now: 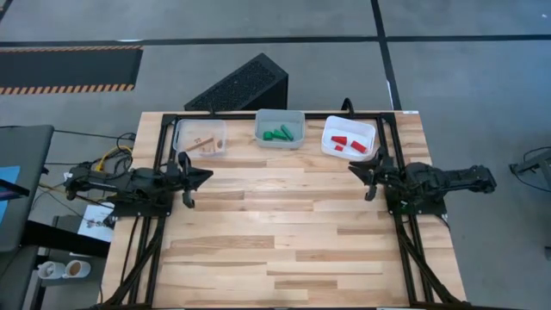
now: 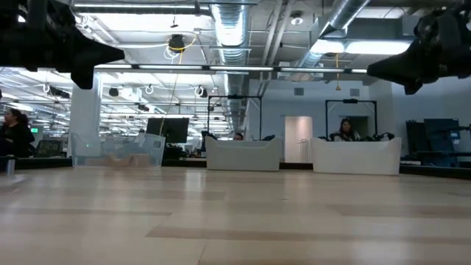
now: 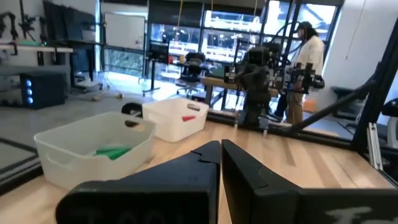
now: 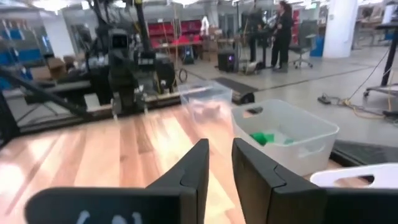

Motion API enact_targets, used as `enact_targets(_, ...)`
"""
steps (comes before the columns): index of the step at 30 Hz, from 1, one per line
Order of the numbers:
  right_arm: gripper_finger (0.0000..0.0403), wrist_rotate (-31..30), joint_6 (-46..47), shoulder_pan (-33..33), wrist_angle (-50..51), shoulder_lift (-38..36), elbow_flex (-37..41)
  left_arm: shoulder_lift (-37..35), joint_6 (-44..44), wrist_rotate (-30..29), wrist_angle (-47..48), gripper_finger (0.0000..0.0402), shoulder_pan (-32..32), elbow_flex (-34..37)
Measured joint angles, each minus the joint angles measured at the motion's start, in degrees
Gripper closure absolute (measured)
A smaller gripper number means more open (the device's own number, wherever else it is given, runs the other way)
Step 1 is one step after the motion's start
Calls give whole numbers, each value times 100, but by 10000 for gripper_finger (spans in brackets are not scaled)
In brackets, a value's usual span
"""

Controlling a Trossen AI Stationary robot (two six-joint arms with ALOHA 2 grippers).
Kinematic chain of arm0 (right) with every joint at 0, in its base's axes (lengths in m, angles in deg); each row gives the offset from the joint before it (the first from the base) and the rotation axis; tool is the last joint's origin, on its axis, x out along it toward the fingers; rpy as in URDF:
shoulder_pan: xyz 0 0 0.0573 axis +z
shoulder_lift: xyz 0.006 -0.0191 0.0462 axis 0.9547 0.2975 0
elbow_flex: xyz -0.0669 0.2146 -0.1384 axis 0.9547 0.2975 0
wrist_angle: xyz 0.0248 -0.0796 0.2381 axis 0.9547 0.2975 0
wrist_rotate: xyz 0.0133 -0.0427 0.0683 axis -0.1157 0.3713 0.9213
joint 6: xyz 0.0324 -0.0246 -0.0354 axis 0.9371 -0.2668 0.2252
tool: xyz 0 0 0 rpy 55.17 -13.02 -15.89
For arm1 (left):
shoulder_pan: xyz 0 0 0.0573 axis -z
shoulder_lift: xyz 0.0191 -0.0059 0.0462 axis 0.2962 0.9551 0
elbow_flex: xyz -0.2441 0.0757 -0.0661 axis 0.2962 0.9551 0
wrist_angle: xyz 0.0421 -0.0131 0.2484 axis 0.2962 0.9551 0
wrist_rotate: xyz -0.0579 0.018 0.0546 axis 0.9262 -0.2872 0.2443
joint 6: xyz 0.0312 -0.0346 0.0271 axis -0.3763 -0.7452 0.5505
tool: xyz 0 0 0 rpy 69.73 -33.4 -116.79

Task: Sort & place blocks by color
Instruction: Return to Home Position

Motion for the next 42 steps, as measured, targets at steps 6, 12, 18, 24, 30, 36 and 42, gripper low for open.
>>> enact_targets(6, 356, 28, -22, -37, 149, -4, 0, -4, 141, -6, 12, 401, 0, 7)
enact_targets(12, 389, 168, -54, -37, 160, -2, 0, -4, 201, -2, 23, 401, 0, 12)
enact_targets(18, 398, 168, 106, -41, 465, -2, 0, -4, 279, 73, 21, 401, 0, 14)
enact_targets(24, 399, 168, 107, -41, 589, -2, 0, -2, 430, 465, 47, 401, 0, 18)
enact_targets(30, 388, -204, 109, -41, 804, 0, -4, -2, 788, 328, 50, 401, -2, 19)
enact_targets(36, 370, -256, 302, -41, 1050, 95, -42, 0, 1683, 296, 217, 401, -2, -19)
enact_targets(42, 364, -258, 302, -41, 1057, 98, -42, 0, 1611, 293, 242, 401, -2, -28)
